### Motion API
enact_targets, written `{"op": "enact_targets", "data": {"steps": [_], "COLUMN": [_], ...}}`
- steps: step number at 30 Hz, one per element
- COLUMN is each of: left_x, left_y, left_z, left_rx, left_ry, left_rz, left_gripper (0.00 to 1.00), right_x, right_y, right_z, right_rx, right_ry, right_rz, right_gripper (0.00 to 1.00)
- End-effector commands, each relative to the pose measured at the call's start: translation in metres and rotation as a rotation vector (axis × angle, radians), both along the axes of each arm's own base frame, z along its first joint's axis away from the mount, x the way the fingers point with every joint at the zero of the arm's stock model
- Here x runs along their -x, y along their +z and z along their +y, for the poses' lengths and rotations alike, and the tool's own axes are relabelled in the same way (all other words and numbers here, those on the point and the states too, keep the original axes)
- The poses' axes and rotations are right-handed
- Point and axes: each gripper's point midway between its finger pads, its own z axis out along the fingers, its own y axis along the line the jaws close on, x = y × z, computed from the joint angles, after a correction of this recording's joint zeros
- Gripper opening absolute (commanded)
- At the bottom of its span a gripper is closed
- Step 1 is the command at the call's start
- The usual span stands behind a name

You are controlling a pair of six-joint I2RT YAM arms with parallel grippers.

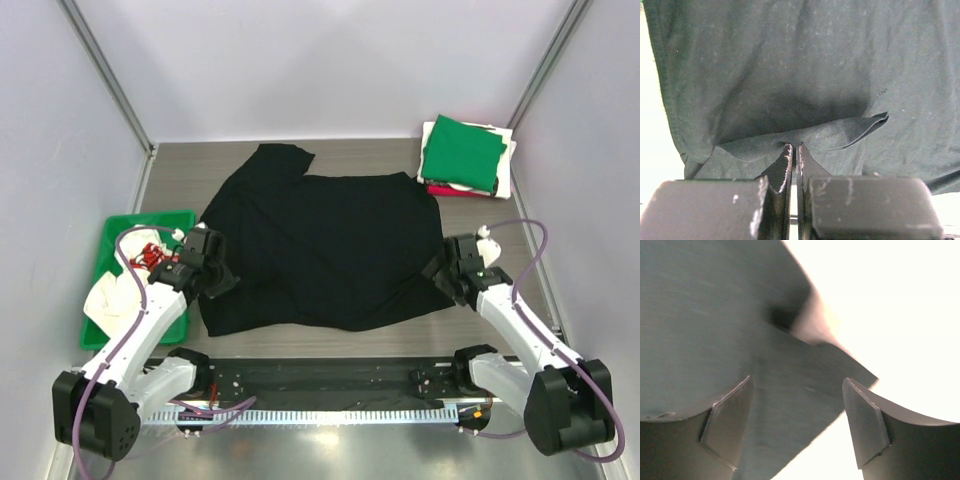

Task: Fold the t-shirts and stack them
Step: Fold the tshirt

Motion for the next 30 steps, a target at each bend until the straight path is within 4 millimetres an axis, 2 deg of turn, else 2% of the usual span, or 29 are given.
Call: {"op": "enact_targets", "data": {"steps": [1,6,12,17,20,21,23,24,25,26,30], "left_x": [-0.013,-0.013,-0.013,-0.014,-0.015,-0.015,-0.015,-0.015,-0.015,-0.015,-0.015], "left_y": [0.014,0.014,0.016,0.016,0.017,0.016,0.016,0.015,0.016,0.015,0.021], "left_z": [-0.008,-0.008,-0.008,-0.008,-0.007,-0.007,-0.006,-0.006,-0.005,-0.005,-0.005], "left_rx": [0.049,0.053,0.054,0.054,0.051,0.050,0.049,0.044,0.040,0.038,0.046], "left_ry": [-0.042,-0.040,-0.039,-0.036,-0.036,-0.036,-0.032,-0.029,-0.029,-0.028,-0.028], "left_rz": [-0.069,-0.081,-0.093,-0.097,-0.100,-0.099,-0.103,-0.101,-0.102,-0.098,-0.111], "left_gripper": [0.00,0.00,0.00,0.00,0.00,0.00,0.00,0.00,0.00,0.00,0.00], "right_x": [0.025,0.032,0.037,0.038,0.038,0.039,0.037,0.036,0.033,0.035,0.036], "right_y": [-0.020,-0.027,-0.048,-0.052,-0.056,-0.056,-0.051,-0.049,-0.042,-0.040,-0.022], "right_z": [-0.010,-0.013,-0.012,-0.013,-0.011,-0.011,-0.010,-0.010,-0.010,-0.010,-0.003], "right_rx": [-0.030,-0.036,-0.041,-0.053,-0.073,-0.076,-0.081,-0.079,-0.084,-0.085,-0.129], "right_ry": [-0.137,-0.167,-0.170,-0.172,-0.160,-0.162,-0.152,-0.147,-0.147,-0.146,-0.124], "right_rz": [0.040,0.043,0.114,0.115,0.110,0.109,0.089,0.079,0.050,0.050,0.011], "right_gripper": [0.75,0.69,0.62,0.57,0.43,0.30,0.20,0.10,0.05,0.01,0.01]}}
